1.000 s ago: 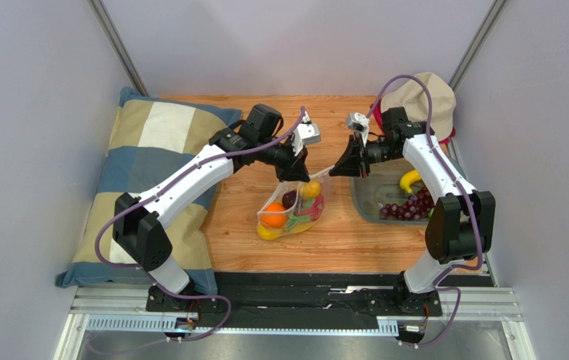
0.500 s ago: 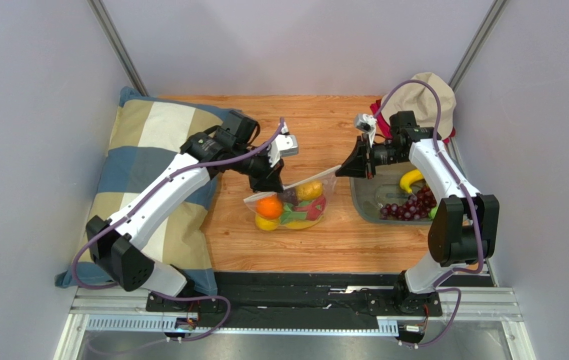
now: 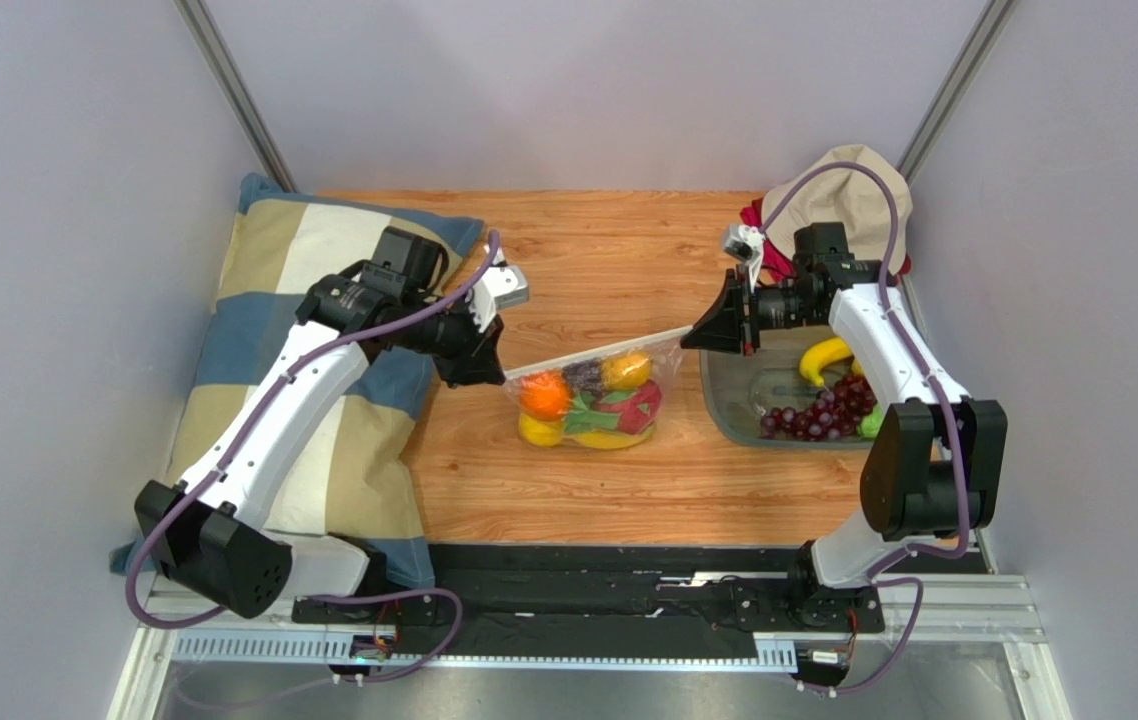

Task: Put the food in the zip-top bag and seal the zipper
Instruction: Zip the zipper food storage bag at the center of the board.

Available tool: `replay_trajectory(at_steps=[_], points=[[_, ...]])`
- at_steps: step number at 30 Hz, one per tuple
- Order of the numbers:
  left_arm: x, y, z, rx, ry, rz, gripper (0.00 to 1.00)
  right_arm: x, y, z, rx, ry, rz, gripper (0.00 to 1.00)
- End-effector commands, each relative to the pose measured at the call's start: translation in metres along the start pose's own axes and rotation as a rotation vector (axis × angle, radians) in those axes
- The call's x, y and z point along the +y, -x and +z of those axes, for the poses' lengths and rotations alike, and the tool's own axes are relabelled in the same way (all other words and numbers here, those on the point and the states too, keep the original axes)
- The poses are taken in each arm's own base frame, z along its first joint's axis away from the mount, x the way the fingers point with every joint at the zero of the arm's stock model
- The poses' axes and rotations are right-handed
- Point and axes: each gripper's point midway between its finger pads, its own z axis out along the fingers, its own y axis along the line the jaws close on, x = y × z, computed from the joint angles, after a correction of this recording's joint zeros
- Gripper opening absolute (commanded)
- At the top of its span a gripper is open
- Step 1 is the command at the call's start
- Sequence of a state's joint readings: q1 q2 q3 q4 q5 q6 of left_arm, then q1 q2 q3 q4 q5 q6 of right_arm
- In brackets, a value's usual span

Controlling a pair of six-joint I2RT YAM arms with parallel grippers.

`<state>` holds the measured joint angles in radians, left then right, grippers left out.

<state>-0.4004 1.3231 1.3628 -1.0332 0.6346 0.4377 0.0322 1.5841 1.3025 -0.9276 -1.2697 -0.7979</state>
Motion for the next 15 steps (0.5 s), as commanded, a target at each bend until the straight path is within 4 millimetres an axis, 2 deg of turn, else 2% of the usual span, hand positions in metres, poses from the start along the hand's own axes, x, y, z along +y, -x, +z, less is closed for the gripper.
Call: replay_trajectory(at_steps=[1, 5, 7, 8, 9, 10, 11, 13, 14, 15], points=[[0.014, -0.015, -0.025, 0.029, 0.095, -0.027, 0.05, -0.008, 0.013, -0.011, -0.01, -0.07, -0.054, 0.0], [0.032, 0.012, -0.027, -0.048, 0.122, -0.052, 0.01, -0.025, 0.033, -0.01, -0.059, -0.101, -0.064, 0.0], [0.048, 0.033, -0.027, -0.086, 0.153, -0.039, 0.0, -0.032, 0.055, -0.009, -0.084, -0.114, -0.119, 0.0], [0.056, 0.051, -0.034, -0.121, 0.184, -0.014, 0.0, -0.035, 0.061, -0.008, -0.091, -0.119, -0.102, 0.0], [0.067, 0.055, -0.029, -0.115, 0.188, -0.032, 0.0, -0.037, 0.071, -0.008, -0.101, -0.125, -0.117, 0.0], [0.074, 0.062, -0.032, -0.123, 0.205, -0.032, 0.0, -0.04, 0.09, -0.009, -0.12, -0.136, -0.178, 0.0], [0.085, 0.077, -0.044, -0.157, 0.239, -0.016, 0.0, -0.041, 0.099, -0.011, -0.129, -0.152, -0.167, 0.0], [0.101, 0.084, -0.045, -0.17, 0.255, -0.033, 0.0, -0.044, 0.118, -0.014, -0.147, -0.167, -0.211, 0.0], [0.107, 0.093, -0.051, -0.194, 0.27, -0.021, 0.0, -0.046, 0.12, -0.014, -0.146, -0.174, -0.214, 0.0], [0.115, 0.092, -0.052, -0.197, 0.277, -0.028, 0.0, -0.048, 0.121, -0.014, -0.145, -0.175, -0.215, 0.0]])
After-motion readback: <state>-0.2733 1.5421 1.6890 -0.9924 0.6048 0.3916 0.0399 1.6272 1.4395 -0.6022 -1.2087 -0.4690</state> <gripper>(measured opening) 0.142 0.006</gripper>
